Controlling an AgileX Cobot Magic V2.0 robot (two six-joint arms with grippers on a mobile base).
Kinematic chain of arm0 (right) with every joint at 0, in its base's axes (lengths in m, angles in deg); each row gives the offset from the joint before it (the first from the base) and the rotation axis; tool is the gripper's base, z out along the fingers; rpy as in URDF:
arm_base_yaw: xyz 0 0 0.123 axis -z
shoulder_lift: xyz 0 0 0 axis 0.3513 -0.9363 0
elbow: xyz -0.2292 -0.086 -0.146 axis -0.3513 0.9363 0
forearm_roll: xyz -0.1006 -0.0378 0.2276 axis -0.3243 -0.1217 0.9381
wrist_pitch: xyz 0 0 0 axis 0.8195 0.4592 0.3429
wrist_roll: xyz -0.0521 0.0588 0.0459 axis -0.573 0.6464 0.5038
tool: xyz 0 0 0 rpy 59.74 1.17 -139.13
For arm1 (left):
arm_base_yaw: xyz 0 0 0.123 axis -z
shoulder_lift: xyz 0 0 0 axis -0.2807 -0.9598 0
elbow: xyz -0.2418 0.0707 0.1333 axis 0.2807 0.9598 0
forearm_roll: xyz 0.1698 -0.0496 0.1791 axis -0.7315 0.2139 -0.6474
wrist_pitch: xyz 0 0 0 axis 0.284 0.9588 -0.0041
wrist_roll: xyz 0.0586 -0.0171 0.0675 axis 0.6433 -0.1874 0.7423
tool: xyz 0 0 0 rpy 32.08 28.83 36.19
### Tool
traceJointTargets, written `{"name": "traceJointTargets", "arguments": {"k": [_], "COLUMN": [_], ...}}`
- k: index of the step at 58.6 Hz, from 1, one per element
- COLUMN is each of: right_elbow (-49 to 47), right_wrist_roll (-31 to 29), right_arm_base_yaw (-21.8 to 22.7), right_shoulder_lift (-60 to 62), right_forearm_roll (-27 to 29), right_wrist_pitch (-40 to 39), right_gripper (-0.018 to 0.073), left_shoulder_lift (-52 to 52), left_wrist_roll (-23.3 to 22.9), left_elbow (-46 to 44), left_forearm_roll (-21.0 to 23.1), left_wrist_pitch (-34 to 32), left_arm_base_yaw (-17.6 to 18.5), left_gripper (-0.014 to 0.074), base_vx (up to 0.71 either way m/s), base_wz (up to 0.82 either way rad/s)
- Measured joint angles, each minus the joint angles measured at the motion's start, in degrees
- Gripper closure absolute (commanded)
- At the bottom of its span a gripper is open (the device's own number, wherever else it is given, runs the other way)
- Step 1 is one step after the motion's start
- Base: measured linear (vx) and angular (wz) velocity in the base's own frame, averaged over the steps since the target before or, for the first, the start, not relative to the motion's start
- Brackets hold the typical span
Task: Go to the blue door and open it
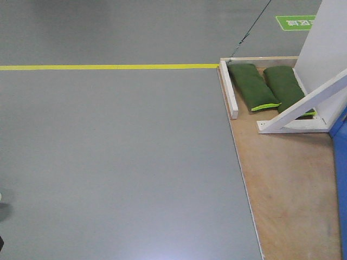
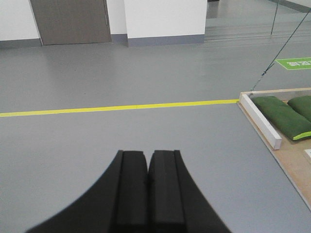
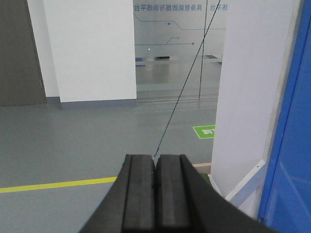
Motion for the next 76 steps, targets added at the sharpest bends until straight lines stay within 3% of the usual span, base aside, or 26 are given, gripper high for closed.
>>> {"name": "traceJointTargets", "arguments": {"k": [16,27,38,48,56,76], "right_elbow": [-12.64,-21.46,-25.74,-25.86,-25.86,-25.86], "right_wrist_roll": [0.00,0.00,0.00,0.00,0.00,0.00], "right_arm_base_yaw": [1.20,10.30,25.09,32.65,33.66,33.66], "right_shoulder_lift": [-7.10,-7.59,-6.77,-6.66,-6.66,-6.66], "right_forearm_roll": [0.45,4.60,18.93,31.48,35.08,35.32], "right_wrist_pitch": [0.05,-0.06,-1.33,-1.65,-1.70,-1.71], "right_gripper": [0.0547,0.0547,0.0547,0.0547,0.0547,0.0547], "left_shoulder_lift": [0.00,0.00,0.00,0.00,0.00,0.00], "left_wrist_roll": [0.00,0.00,0.00,0.00,0.00,0.00], "left_elbow": [0.00,0.00,0.00,0.00,0.00,0.00], "left_forearm_roll": [0.00,0.00,0.00,0.00,0.00,0.00], "left_wrist_pitch": [0.00,0.00,0.00,0.00,0.00,0.00], "left_arm_base_yaw": [0.00,0.00,0.00,0.00,0.00,0.00], "left_gripper": [0.0524,0.0524,0.0524,0.0524,0.0524,0.0524], "base_vx": [0.00,0.00,0.00,0.00,0.00,0.00], "base_wz": [0.00,0.00,0.00,0.00,0.00,0.00]}}
